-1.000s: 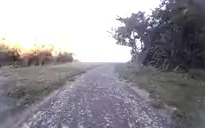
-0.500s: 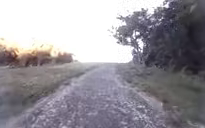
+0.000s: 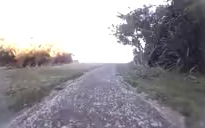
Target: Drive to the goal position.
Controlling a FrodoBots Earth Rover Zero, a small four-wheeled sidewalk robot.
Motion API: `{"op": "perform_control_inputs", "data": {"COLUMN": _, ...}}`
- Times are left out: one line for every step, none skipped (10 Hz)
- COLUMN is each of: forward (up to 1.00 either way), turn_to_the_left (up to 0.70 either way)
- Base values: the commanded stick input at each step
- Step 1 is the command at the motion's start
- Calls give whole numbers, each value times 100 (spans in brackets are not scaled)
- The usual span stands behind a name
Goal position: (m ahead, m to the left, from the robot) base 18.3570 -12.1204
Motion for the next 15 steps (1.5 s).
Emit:
{"op": "perform_control_inputs", "data": {"forward": 100, "turn_to_the_left": -3}}
{"op": "perform_control_inputs", "data": {"forward": 100, "turn_to_the_left": -40}}
{"op": "perform_control_inputs", "data": {"forward": 100, "turn_to_the_left": -40}}
{"op": "perform_control_inputs", "data": {"forward": 100, "turn_to_the_left": -36}}
{"op": "perform_control_inputs", "data": {"forward": 100, "turn_to_the_left": -25}}
{"op": "perform_control_inputs", "data": {"forward": 100, "turn_to_the_left": -3}}
{"op": "perform_control_inputs", "data": {"forward": 100, "turn_to_the_left": -3}}
{"op": "perform_control_inputs", "data": {"forward": 100, "turn_to_the_left": -4}}
{"op": "perform_control_inputs", "data": {"forward": 100, "turn_to_the_left": -3}}
{"op": "perform_control_inputs", "data": {"forward": 100, "turn_to_the_left": -3}}
{"op": "perform_control_inputs", "data": {"forward": 100, "turn_to_the_left": -3}}
{"op": "perform_control_inputs", "data": {"forward": 100, "turn_to_the_left": -3}}
{"op": "perform_control_inputs", "data": {"forward": 100, "turn_to_the_left": -3}}
{"op": "perform_control_inputs", "data": {"forward": 100, "turn_to_the_left": -3}}
{"op": "perform_control_inputs", "data": {"forward": 100, "turn_to_the_left": -3}}
